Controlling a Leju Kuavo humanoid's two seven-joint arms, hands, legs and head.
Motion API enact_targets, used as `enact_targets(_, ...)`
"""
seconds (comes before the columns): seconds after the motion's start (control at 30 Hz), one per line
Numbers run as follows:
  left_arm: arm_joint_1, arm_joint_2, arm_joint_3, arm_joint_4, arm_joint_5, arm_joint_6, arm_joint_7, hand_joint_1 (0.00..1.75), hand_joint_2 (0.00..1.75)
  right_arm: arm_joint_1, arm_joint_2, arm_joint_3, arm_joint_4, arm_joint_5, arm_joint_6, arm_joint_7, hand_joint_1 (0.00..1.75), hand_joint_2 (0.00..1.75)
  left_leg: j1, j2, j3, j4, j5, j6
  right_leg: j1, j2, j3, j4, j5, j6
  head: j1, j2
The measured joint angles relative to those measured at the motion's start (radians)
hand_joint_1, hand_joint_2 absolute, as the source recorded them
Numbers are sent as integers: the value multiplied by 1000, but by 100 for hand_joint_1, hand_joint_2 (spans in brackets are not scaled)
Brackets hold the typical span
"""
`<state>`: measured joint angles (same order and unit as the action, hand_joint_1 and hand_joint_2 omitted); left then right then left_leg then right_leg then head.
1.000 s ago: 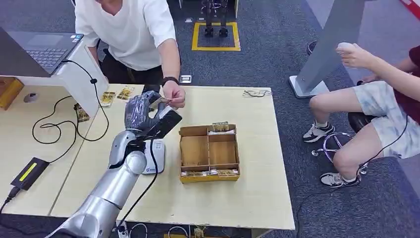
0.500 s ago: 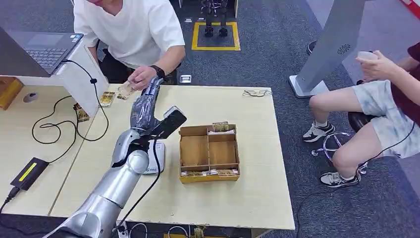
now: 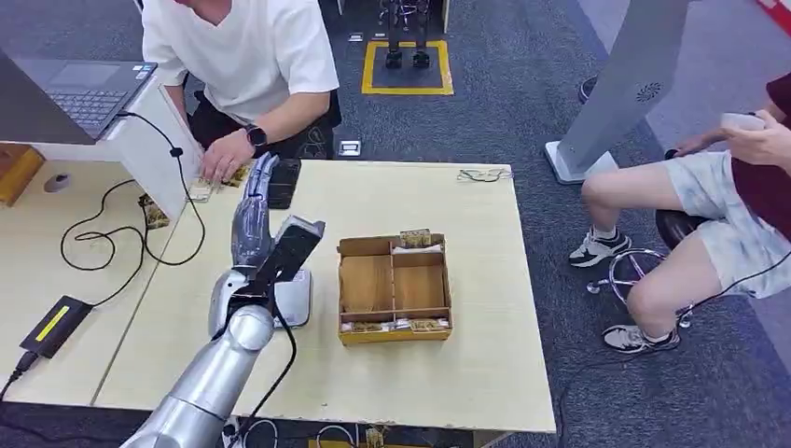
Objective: Pass the card to the sensor for recognition and then transmit it.
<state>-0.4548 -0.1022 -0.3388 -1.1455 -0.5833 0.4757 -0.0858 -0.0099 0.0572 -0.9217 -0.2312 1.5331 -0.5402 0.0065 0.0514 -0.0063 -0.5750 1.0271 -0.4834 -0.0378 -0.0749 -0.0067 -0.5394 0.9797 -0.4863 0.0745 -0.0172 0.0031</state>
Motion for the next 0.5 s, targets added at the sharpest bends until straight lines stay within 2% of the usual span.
enact_targets(0.27,67,17,0,-83,35,19,-15,0,175,-3,13,-44,0,-68,20,-18,0,175,0,0,0,0,0,0,0,0,0,0,0,0,0,0)
enact_targets(0.47,106,17,0,-113,64,61,-34,0,175,-6,18,-78,0,-87,37,-6,0,175,0,0,0,0,0,0,0,0,0,0,0,0,0,0)
enact_targets(0.5,114,16,0,-117,71,67,-41,0,0,-6,18,-82,0,-87,39,-2,0,175,0,0,0,0,0,0,0,0,0,0,0,0,0,0)
